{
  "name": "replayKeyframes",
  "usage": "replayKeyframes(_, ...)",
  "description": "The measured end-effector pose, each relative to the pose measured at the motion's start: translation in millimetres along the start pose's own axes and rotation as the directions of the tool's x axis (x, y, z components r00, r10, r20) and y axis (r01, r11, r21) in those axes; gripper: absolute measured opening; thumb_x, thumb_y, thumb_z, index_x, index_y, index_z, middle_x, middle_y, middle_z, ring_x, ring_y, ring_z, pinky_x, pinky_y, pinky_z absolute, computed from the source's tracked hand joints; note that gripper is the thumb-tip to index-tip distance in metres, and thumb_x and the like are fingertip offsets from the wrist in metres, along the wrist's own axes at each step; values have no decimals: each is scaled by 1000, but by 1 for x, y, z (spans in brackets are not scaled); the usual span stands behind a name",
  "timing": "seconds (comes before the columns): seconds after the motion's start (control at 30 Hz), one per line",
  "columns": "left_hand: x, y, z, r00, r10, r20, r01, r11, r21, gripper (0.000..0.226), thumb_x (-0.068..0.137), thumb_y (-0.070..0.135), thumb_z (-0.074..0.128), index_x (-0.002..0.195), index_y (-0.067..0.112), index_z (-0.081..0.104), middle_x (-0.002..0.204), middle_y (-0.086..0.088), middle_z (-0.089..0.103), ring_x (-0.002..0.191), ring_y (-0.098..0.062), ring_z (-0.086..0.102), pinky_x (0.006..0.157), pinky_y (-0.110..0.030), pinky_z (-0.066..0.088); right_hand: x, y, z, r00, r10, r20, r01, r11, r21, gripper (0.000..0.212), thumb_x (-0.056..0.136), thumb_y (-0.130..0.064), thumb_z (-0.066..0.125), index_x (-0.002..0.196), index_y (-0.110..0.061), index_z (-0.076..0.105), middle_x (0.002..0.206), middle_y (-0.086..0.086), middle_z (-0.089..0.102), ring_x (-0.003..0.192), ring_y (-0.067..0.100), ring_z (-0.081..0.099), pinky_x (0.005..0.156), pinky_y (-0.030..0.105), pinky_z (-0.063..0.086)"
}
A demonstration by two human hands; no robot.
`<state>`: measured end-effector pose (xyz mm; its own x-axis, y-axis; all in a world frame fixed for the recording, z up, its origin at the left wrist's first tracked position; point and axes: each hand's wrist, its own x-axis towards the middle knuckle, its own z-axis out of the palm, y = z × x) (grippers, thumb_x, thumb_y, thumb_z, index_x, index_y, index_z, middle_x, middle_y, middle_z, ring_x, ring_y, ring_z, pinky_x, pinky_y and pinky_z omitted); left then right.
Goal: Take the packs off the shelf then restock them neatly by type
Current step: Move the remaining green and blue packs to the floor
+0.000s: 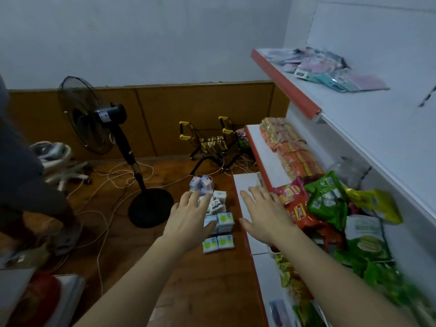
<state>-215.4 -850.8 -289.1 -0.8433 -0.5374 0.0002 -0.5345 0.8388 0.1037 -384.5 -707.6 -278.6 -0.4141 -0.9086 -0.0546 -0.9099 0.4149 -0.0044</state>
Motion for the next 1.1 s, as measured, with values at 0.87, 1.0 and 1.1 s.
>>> replayKeyframes(0.87, 307, -179, 358, 868, -95, 486, 196, 967, -160, 72, 95, 61, 47, 152, 26, 21, 155, -3, 25, 145, -27, 18, 108, -48, 40, 358, 51, 344, 888, 6, 459, -51, 995, 86, 78, 92, -55, 48, 156, -20, 20, 157, 7, 28, 146, 27, 22, 117, 48, 26)
replayKeyframes(1.0, 319, -179, 452, 847, -85, 524, 222, 953, -204, 74, 93, 58, 53, 151, 27, 21, 152, 0, 27, 142, -25, 22, 107, -48, 40, 377, 60, 437, 868, -13, 496, -45, 994, 104, 78, 91, -56, 47, 156, -20, 22, 157, 6, 28, 146, 27, 22, 115, 48, 28)
replayKeyframes(1.1, 325, -177, 526, 814, -89, 574, 240, 952, -192, 74, 93, 56, 54, 151, 26, 21, 152, -2, 27, 142, -27, 22, 107, -50, 39, 385, 66, 515, 844, -28, 535, -41, 992, 117, 81, 93, -57, 46, 158, -20, 15, 162, 6, 20, 149, 28, 16, 117, 50, 24)
